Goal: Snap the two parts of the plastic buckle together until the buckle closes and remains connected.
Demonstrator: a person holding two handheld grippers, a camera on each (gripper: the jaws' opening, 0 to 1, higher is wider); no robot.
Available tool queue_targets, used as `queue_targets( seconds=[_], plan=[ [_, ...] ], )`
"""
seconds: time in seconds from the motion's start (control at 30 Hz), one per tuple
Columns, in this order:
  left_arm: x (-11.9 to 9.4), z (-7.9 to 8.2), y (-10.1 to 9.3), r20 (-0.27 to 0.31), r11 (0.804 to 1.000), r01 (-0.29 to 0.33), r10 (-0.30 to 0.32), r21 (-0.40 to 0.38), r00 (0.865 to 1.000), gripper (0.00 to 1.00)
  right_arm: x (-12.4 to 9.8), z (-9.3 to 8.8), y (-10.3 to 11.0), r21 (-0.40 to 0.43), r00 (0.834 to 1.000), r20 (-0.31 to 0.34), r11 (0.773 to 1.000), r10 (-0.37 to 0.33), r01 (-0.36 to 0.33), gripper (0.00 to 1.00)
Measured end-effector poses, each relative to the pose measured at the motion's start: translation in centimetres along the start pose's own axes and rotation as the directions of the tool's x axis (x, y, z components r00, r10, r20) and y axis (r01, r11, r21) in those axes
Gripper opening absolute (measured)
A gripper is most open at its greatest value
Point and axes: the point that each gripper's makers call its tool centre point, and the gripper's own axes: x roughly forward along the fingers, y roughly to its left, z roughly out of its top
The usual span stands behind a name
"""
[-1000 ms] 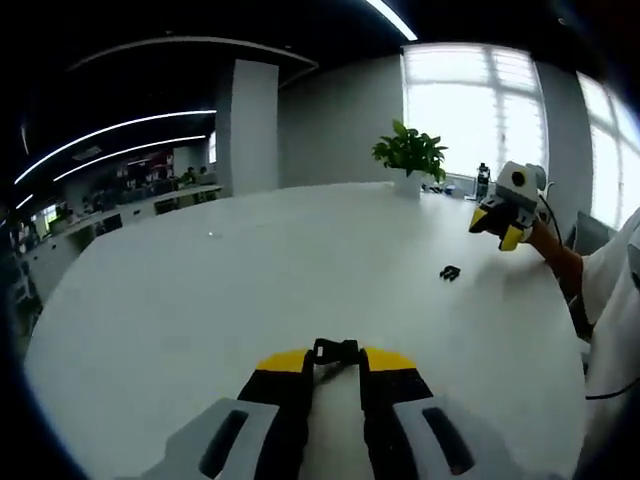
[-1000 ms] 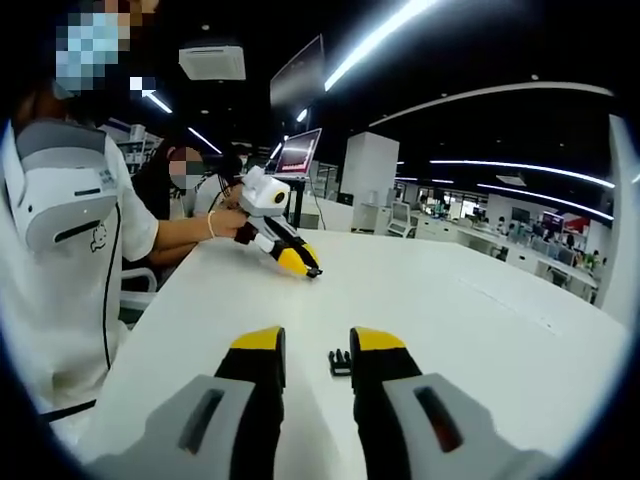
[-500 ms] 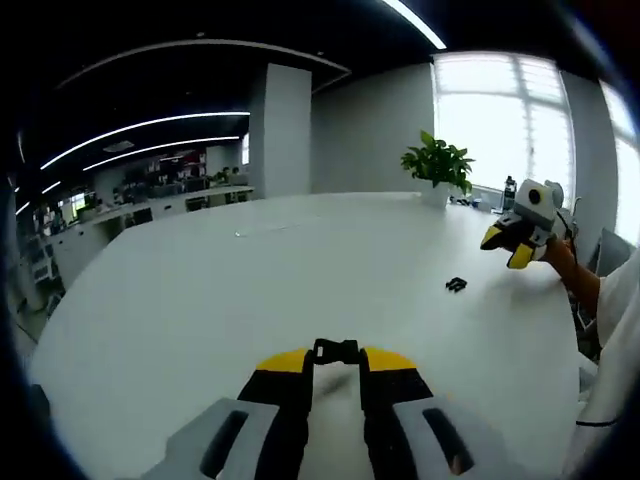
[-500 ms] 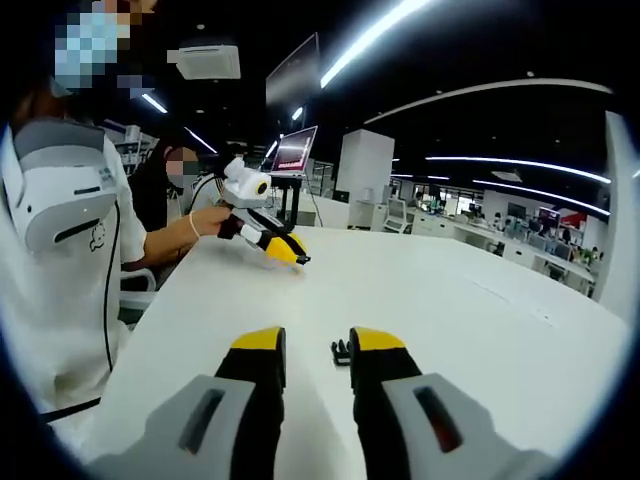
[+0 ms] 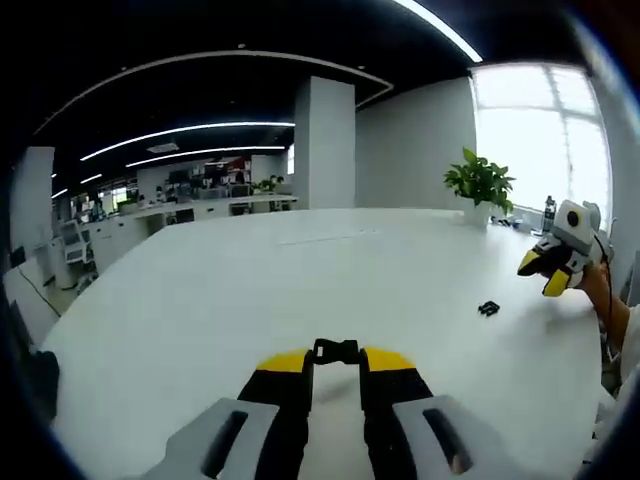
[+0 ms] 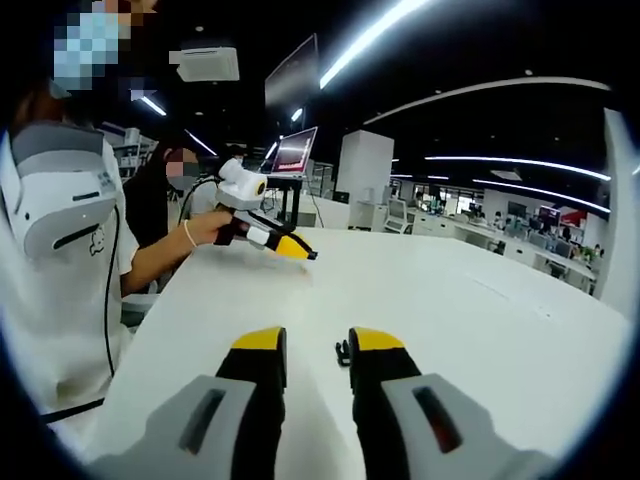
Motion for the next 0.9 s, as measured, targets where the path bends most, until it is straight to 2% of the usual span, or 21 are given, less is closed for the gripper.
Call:
queue_targets(
  seconds=[0.13, 0.2, 0.47, 0.57, 0.9],
  plan=[
    [0.0, -0.2, 0.3, -0.005, 0.999, -0.042, 0.042, -0.005, 0.999, 0.17, 0.0, -0.2, 0.0, 0.005, 1.0, -0.007, 1.0, -0.002, 0.002, 0.24],
    [-0.1, -0.3, 0.6, -0.001, 0.996, -0.062, 0.062, -0.068, 0.998, 0.17, -0.1, -0.3, 0.0, 0.008, 1.0, -0.006, 1.0, -0.002, 0.002, 0.24],
    [-0.2, -1.2, 1.4, -0.042, 0.987, -0.143, 0.14, -0.07, 0.989, 0.17, -0.2, -0.4, -0.1, 0.015, 1.0, -0.003, 1.0, -0.002, 0.002, 0.23],
    [-0.1, -1.2, 1.4, -0.041, 0.988, -0.145, 0.143, -0.053, 0.989, 0.17, -0.2, -0.4, -0.1, 0.017, 1.0, -0.003, 1.0, -0.001, 0.001, 0.23],
    [0.2, -1.9, 1.4, -0.06, 0.988, -0.134, 0.129, -0.076, 0.99, 0.17, -0.1, -0.4, 0.0, 0.015, 1.0, -0.011, 1.0, 0.004, -0.004, 0.23]
  ],
)
